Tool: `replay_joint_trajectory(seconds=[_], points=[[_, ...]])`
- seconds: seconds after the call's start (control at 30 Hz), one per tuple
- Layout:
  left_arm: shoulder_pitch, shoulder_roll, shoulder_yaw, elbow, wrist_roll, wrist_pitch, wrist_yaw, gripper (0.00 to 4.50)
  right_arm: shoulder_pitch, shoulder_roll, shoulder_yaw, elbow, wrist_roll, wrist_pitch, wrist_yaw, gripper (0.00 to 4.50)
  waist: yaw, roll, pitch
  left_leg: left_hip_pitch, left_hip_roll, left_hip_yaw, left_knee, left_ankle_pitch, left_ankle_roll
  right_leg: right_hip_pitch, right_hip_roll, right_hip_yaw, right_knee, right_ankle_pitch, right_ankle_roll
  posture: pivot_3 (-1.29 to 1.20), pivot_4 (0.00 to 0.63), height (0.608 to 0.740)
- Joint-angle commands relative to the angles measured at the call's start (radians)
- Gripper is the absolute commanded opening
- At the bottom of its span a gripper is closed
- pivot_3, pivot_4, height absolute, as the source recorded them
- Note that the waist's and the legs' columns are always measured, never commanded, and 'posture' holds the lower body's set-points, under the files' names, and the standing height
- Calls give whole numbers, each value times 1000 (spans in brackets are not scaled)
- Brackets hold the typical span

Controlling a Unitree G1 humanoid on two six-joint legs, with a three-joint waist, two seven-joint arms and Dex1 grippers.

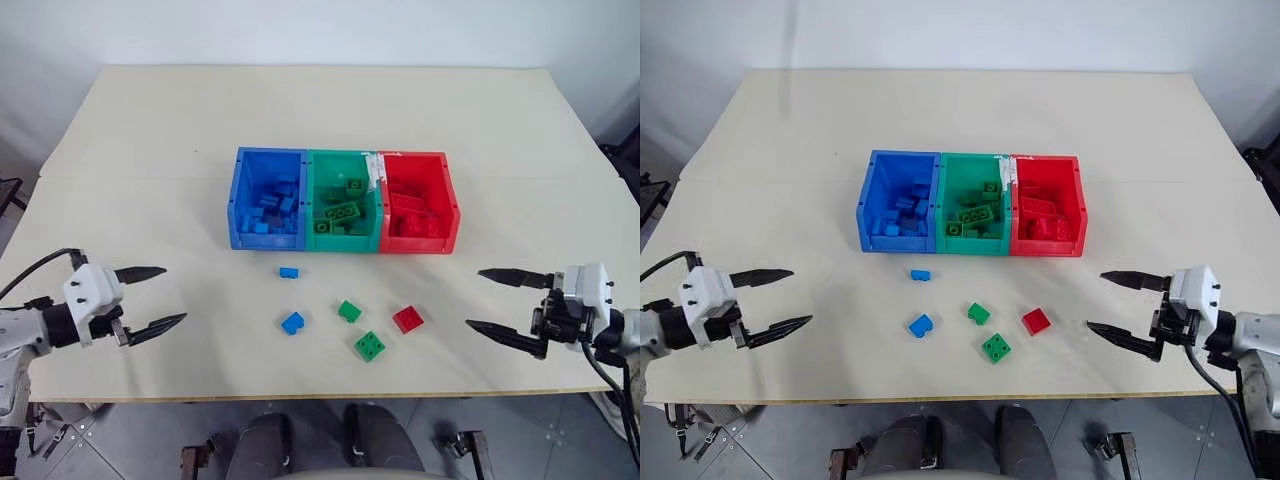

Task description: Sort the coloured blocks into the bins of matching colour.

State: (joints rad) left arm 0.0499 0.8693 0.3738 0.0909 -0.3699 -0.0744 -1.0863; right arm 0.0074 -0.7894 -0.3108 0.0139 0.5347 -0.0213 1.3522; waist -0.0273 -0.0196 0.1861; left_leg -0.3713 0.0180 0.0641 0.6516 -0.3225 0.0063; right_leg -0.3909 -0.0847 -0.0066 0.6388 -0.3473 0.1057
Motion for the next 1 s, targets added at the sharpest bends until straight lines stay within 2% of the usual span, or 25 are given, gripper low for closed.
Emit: replay_joint_trajectory(seconds=[0.03, 0.17, 0.4, 0.53, 0.67, 0.77, 0.9, 1.0], points=[[-13, -20, 4, -30, -13, 8, 27, 4475, -11, 6, 5, 2, 5, -16, 8, 4500, 2, 0, 0, 0, 0, 0, 0, 0, 0, 0, 0, 0, 0, 0, 0, 0, 150, 740], [-38, -42, -78, -141, -66, 131, 5, 4475, 56, -21, -40, 13, -1, -38, 21, 4500, 5, 0, 0, 0, -2, -1, 2, 0, 2, 1, -6, -7, 2, 0, 0, 0, 150, 740], [-198, -163, -308, -274, -69, 166, -26, 4475, 275, -74, -228, 123, -30, -155, 49, 4500, 27, 0, 0, 2, -5, -2, 5, 0, 4, 7, -9, -14, 0, 1, 1, 0, 150, 740], [-243, -192, -398, -280, -62, 178, -89, 4475, 317, -72, -209, 59, -20, -105, 39, 4500, 9, 0, 0, 7, -4, -1, 6, 0, 4, 14, -8, -14, -2, 1, 1, 0, 150, 740], [-248, -192, -390, -256, -102, 218, -114, 4475, 243, -83, -110, -22, -18, -24, 26, 4500, -14, 1, 0, 13, -3, 1, 4, -1, 7, 18, -8, -13, -2, 1, 0, 0, 150, 740], [-260, -196, -378, -233, -87, 165, -130, 4475, 77, -86, 25, -26, -46, 38, 41, 4500, -13, 1, 1, 15, -3, 0, 4, 0, 8, 18, -8, -13, -1, 3, -2, 0, 150, 740], [-253, -194, -344, -235, -101, 142, -130, 4475, -140, -62, 185, 42, -91, 78, 89, 4500, -1, 2, 1, 14, -3, -1, 5, 2, 7, 17, -9, -14, -1, 4, -4, 0, 150, 740], [-218, -193, -320, -261, -108, 137, -123, 4475, -290, -28, 305, 167, -160, 39, 153, 4500, 1, 2, 1, 12, -3, -3, 4, 4, 3, 16, -9, -16, -2, 4, -4, 0, 150, 740]])
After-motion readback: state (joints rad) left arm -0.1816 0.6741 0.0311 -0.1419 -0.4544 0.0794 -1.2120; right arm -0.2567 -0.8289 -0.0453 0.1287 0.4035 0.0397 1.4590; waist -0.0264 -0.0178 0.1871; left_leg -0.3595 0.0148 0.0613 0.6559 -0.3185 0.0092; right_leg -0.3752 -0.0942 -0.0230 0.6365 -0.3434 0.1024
